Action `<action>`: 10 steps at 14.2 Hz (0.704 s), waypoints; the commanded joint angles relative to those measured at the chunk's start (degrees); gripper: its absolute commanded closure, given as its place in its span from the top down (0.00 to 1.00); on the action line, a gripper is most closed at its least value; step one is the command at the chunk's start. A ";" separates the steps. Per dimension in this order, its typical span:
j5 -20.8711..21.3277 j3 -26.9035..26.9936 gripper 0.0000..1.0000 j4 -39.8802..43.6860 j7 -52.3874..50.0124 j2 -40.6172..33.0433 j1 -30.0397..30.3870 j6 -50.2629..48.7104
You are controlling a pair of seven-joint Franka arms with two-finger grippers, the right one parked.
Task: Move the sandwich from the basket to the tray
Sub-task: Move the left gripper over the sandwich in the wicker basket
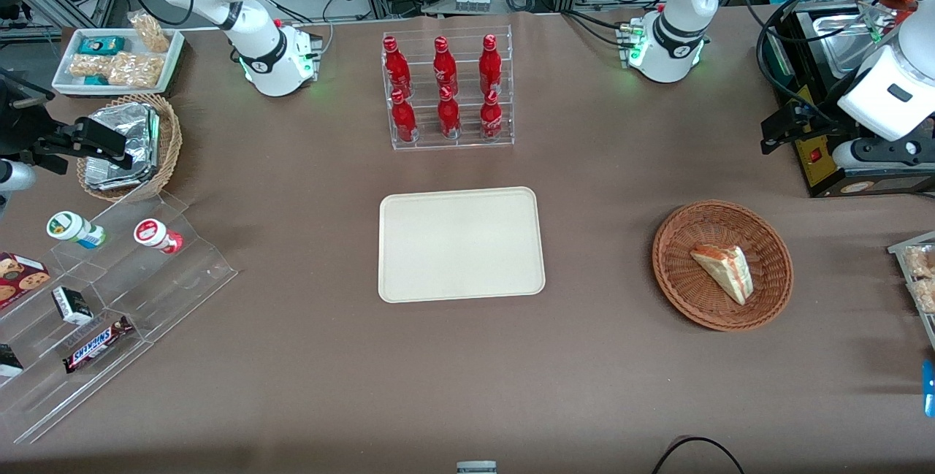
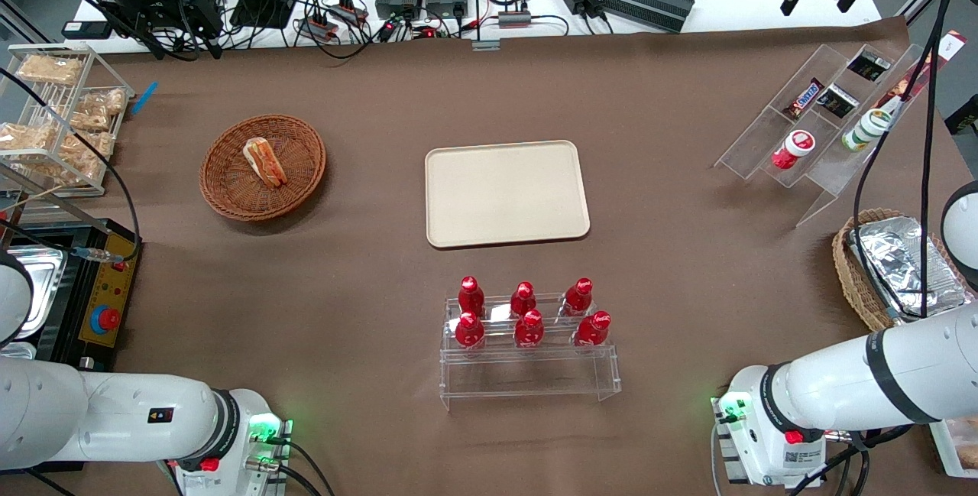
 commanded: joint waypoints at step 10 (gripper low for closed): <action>6.08 -0.50 1.00 -21.14 0.81 7.52 3.69 22.96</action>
